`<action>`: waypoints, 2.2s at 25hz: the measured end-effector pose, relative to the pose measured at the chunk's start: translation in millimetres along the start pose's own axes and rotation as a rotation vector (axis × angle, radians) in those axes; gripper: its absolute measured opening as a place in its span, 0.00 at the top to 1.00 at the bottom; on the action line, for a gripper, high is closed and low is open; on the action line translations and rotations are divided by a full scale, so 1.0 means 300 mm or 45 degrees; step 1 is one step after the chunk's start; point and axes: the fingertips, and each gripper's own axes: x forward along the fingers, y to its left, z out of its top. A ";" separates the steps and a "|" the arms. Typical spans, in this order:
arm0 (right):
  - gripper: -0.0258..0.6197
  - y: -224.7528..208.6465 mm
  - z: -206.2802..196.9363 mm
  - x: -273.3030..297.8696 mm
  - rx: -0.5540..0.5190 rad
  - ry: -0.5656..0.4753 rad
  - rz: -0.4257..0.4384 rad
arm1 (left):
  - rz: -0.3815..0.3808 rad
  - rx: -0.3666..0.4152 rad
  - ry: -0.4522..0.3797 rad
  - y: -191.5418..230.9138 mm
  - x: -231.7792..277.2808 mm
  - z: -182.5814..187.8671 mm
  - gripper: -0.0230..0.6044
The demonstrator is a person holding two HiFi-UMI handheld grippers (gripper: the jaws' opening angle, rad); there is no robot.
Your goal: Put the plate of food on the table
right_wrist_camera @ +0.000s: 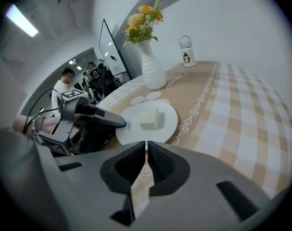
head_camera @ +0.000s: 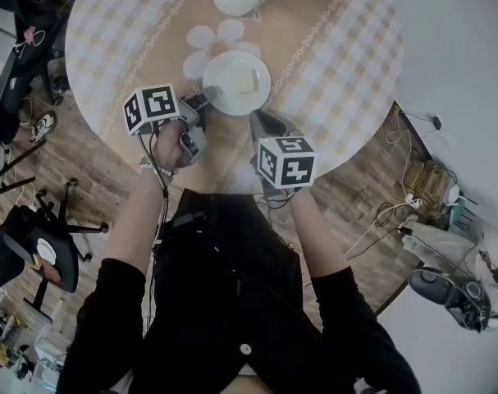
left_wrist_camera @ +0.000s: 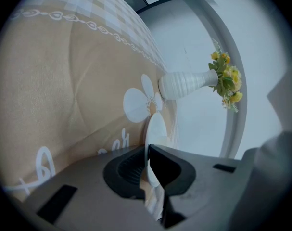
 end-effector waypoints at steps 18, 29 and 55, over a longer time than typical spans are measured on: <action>0.96 0.150 -0.066 0.086 0.206 0.098 0.190 | 0.026 0.059 0.053 -0.013 0.008 -0.019 0.92; 0.96 0.133 -0.064 0.091 0.290 0.093 0.172 | -0.005 0.079 0.095 -0.046 -0.019 -0.045 0.66; 0.96 0.207 0.234 -0.337 0.003 -0.419 0.190 | -0.115 0.802 -0.082 -0.450 -0.376 -0.117 0.95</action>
